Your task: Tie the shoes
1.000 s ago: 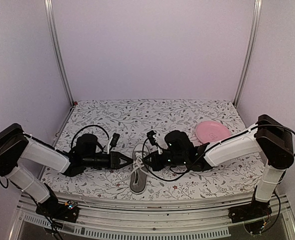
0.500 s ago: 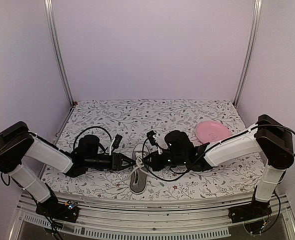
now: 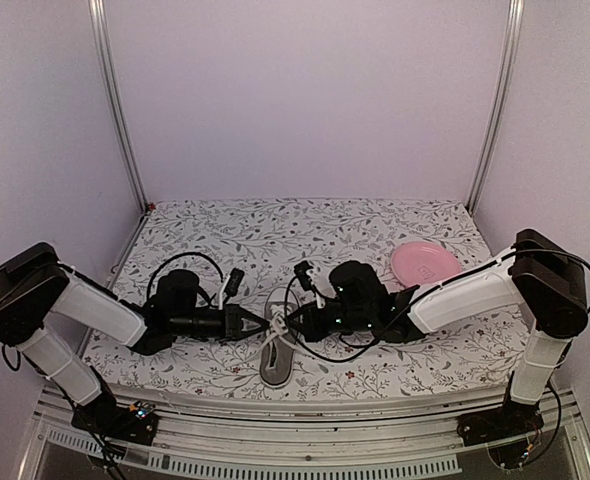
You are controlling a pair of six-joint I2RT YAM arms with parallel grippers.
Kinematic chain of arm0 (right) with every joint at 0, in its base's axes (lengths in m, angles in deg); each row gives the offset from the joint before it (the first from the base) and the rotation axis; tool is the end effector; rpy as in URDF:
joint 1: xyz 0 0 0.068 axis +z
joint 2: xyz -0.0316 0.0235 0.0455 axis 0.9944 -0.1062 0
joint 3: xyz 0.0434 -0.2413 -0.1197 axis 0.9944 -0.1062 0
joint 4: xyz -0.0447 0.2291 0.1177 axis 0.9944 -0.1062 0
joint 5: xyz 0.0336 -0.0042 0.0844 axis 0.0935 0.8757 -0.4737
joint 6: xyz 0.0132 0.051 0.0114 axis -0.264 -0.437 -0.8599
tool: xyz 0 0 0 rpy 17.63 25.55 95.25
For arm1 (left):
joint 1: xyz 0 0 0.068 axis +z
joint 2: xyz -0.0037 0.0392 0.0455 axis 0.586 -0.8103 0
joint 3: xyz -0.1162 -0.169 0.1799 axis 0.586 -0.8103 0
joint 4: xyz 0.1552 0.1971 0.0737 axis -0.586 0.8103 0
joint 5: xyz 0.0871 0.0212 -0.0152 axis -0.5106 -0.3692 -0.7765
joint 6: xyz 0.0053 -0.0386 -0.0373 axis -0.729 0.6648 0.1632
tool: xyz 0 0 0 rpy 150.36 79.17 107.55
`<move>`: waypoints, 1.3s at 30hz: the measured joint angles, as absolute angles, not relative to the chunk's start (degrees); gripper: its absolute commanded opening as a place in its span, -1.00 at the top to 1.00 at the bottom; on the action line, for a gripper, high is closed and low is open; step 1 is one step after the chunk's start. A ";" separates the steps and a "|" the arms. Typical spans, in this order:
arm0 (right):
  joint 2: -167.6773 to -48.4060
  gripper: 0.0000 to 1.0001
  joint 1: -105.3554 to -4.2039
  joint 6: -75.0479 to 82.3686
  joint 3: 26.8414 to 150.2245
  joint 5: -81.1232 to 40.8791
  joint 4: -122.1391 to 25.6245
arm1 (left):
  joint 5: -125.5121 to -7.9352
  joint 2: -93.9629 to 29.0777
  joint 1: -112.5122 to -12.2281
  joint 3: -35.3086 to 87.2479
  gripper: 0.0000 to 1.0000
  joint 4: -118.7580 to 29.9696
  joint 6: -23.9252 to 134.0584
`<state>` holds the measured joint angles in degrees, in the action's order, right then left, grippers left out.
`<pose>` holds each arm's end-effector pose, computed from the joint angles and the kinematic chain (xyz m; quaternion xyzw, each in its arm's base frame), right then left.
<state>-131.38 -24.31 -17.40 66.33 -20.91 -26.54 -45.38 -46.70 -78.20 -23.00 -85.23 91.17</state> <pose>0.1885 0.3315 0.1622 -0.2713 0.8202 0.3914 0.3170 0.1860 -0.1931 0.1348 0.1022 0.8143 -0.5258 0.2235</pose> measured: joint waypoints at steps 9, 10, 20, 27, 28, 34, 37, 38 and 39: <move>-131.38 0.96 -26.70 -21.14 63.75 -20.54 -25.49 | -49.93 -44.08 -76.93 -27.19 1.00 -84.14 93.24; -131.38 0.96 -27.18 -21.75 63.25 -20.58 -25.29 | -50.25 -43.56 -76.60 -27.89 1.00 -83.96 93.57; -131.38 0.96 -30.61 -26.08 58.70 -23.64 -20.68 | -54.80 -37.13 -72.80 -33.82 1.00 -80.62 96.98; -131.38 0.96 -31.26 -27.74 56.97 -25.34 -17.55 | -55.41 -32.17 -70.24 -35.83 1.00 -77.23 98.14; -131.38 0.96 -31.42 -27.94 56.65 -25.50 -17.12 | -55.56 -31.36 -69.91 -35.89 1.00 -76.55 98.14; -131.38 0.96 -31.88 -28.77 55.27 -26.63 -14.60 | -55.98 -27.86 -68.43 -35.89 1.00 -72.64 97.90; -131.38 0.96 -32.01 -29.23 54.79 -27.11 -13.60 | -55.89 -27.01 -68.08 -35.89 1.00 -71.39 97.53; -131.38 0.96 -32.07 -29.25 54.70 -27.35 -13.31 | -55.87 -26.95 -68.03 -35.89 1.00 -71.24 97.38; -131.38 0.96 -32.14 -29.32 54.61 -27.64 -13.05 | -55.78 -26.90 -67.99 -35.87 1.00 -71.00 97.11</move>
<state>-131.38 -32.14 -29.32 54.61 -27.64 -13.05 -55.78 -26.90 -67.99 -35.87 -71.00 97.11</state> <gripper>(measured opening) 0.023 0.004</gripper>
